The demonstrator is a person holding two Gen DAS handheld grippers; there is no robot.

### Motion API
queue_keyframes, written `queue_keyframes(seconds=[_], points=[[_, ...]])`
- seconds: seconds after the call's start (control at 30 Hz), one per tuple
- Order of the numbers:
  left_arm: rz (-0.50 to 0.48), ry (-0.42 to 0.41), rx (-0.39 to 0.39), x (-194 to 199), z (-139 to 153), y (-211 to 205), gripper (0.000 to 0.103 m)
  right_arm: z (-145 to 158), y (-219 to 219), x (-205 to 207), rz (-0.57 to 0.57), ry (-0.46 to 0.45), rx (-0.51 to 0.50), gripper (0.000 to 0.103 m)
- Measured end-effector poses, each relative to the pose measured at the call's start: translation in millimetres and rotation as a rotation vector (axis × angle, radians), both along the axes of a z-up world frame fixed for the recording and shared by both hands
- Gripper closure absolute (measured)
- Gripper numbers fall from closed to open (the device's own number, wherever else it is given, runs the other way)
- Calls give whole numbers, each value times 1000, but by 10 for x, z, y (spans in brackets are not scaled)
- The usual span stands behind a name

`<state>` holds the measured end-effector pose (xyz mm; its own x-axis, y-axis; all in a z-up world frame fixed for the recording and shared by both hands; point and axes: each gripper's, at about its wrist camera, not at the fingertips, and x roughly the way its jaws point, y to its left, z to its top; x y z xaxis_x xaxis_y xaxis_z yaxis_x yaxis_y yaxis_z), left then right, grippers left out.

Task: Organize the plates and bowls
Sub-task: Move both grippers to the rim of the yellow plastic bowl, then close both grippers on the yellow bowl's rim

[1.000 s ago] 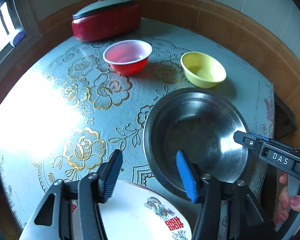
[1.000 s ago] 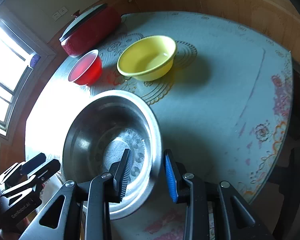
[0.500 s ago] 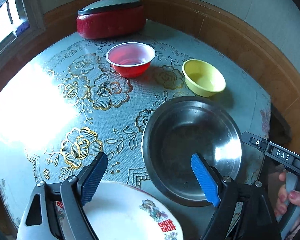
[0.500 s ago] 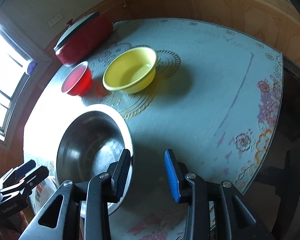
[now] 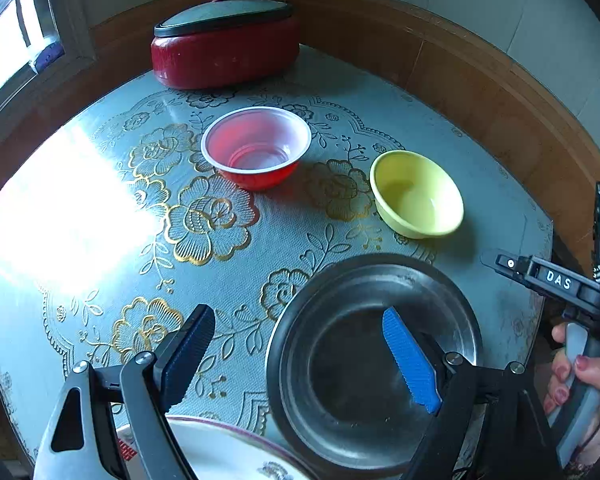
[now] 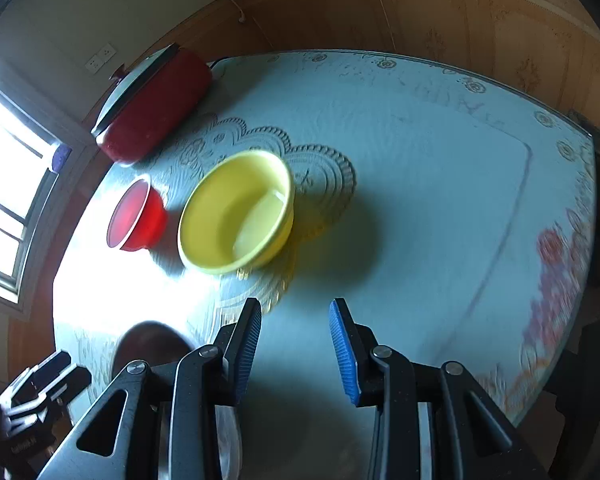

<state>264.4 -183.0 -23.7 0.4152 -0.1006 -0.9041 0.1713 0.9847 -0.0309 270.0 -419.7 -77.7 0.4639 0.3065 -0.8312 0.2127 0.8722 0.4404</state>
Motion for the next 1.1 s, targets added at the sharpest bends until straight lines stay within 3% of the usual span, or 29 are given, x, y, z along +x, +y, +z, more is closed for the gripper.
queue_keyframes(seconds=[0.4, 0.47, 0.6, 0.73, 0.97, 1.1], points=[[36, 32, -4, 452, -103, -221, 17, -220, -95, 760, -6, 6, 36, 68], [40, 39, -5, 546, -126, -280, 17, -295, -95, 836, -2, 16, 38, 74], [27, 33, 6, 750, -170, -443, 18, -408, -95, 888, 17, 24, 53, 82], [-5, 56, 16, 953, -267, -670, 26, -424, -101, 883, 35, 14, 52, 84], [-68, 105, 35, 1265, -511, -939, 30, -460, -94, 830, 47, -3, 70, 87], [-87, 152, 21, 1392, -675, -1052, 37, -456, -96, 790, 50, -7, 65, 88]])
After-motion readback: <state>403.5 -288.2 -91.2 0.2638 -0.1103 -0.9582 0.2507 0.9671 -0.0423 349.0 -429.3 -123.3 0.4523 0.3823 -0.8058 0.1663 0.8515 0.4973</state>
